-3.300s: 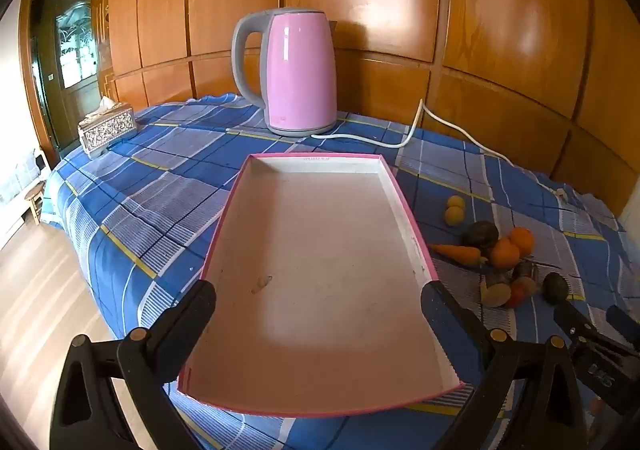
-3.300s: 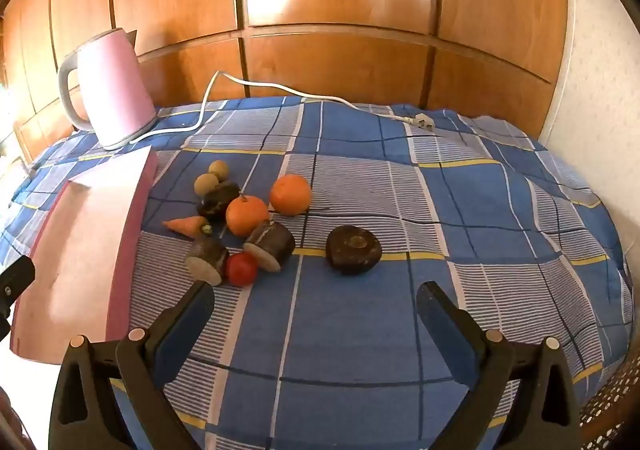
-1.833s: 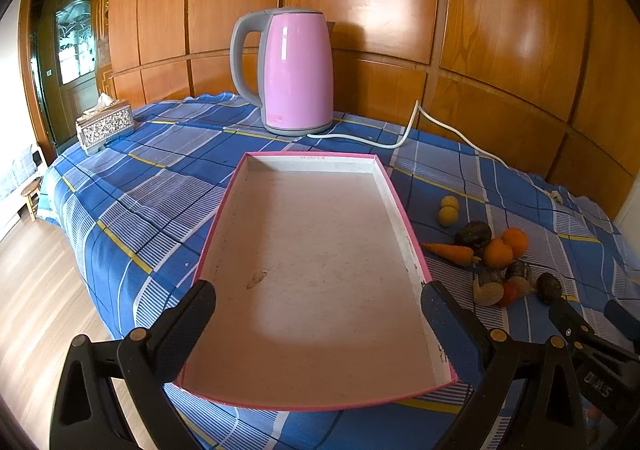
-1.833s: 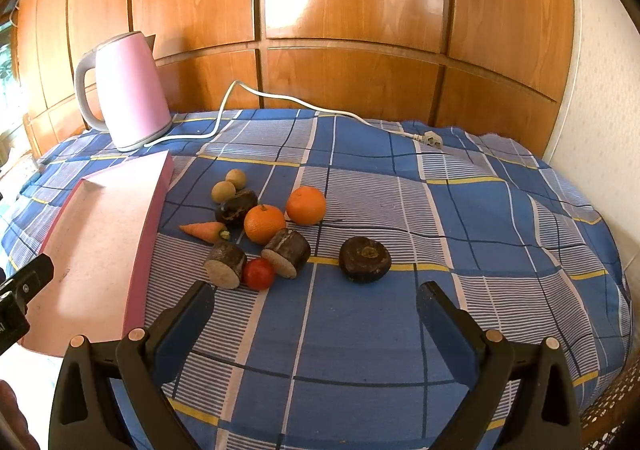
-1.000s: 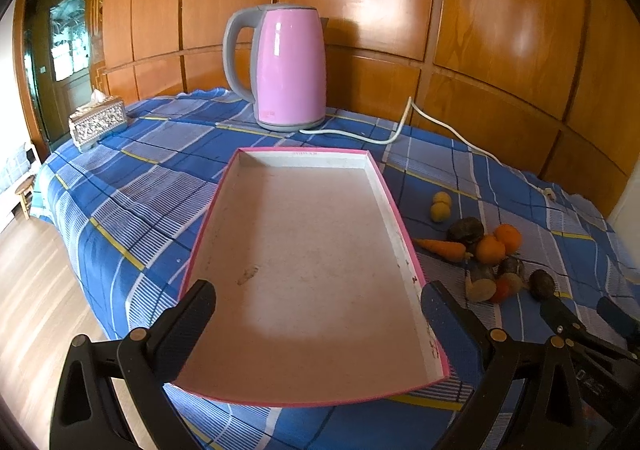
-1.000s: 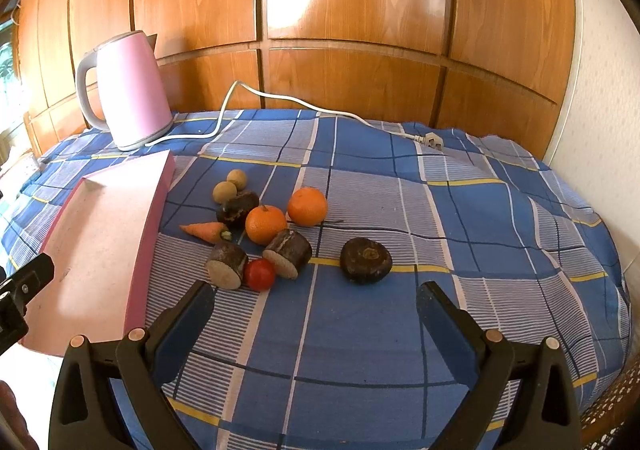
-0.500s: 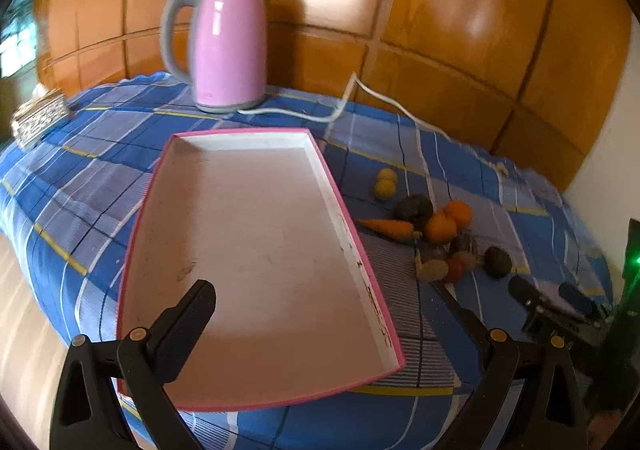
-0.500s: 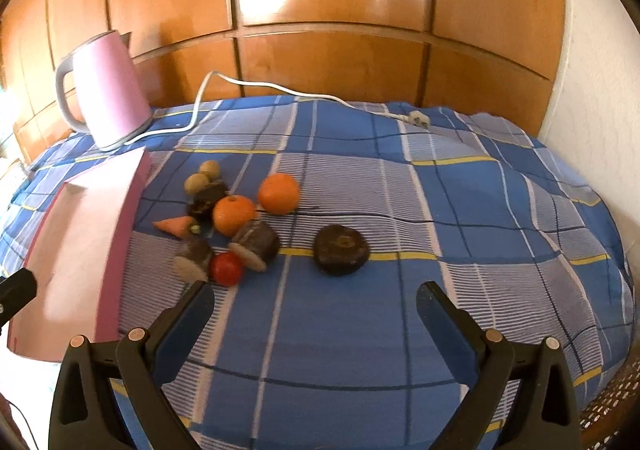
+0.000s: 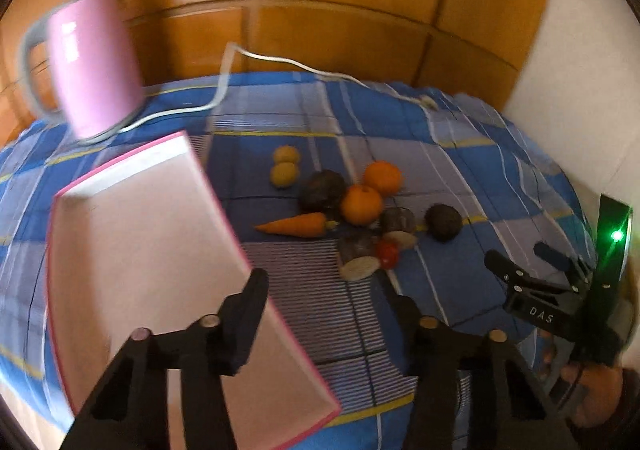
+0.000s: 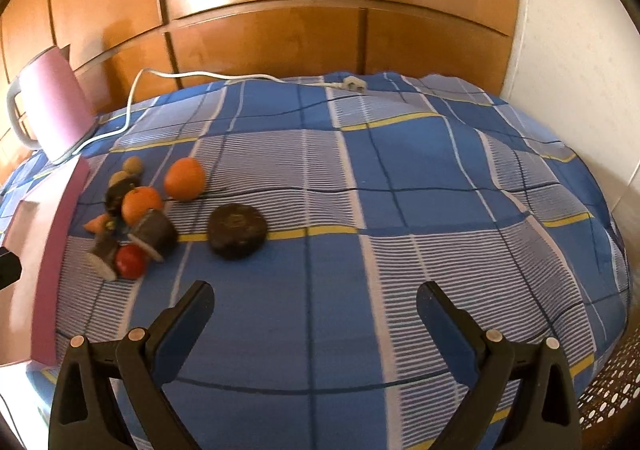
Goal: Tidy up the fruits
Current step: 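Move the left gripper over the produce and grasp the carrot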
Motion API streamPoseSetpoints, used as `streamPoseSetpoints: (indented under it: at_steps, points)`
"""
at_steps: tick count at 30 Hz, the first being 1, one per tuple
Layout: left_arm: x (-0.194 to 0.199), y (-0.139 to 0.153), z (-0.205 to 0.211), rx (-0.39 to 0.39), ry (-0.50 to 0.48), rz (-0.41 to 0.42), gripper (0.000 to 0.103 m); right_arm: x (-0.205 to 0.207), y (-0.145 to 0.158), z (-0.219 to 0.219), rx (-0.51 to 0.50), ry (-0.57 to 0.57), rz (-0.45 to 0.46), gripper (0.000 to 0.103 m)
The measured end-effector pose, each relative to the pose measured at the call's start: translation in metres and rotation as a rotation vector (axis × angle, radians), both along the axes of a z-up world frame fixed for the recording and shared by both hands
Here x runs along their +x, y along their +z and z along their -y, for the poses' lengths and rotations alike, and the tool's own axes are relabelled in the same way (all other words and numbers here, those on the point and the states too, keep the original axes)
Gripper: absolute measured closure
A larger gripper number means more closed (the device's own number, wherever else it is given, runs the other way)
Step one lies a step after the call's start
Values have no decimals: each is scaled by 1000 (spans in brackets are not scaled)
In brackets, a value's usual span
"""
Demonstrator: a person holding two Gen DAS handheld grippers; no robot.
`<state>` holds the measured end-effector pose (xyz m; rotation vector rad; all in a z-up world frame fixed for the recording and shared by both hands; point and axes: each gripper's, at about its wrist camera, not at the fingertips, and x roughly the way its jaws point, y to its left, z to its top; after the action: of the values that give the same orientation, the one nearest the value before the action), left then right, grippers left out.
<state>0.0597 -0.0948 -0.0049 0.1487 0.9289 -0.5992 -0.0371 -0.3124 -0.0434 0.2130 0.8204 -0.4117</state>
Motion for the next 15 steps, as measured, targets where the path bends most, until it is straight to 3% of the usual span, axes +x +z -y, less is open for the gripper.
streamPoseSetpoints:
  at_steps: [4,11,15]
  points:
    - [19,-3,20,103,-126,30,64,-1,-2,5,4,-3,1,0]
    - [60,-20,33,307,-324,57,64,-2,-6,12,14,6,0,0]
    - [69,-36,44,369,-454,32,64,-4,-6,16,11,7,2,0]
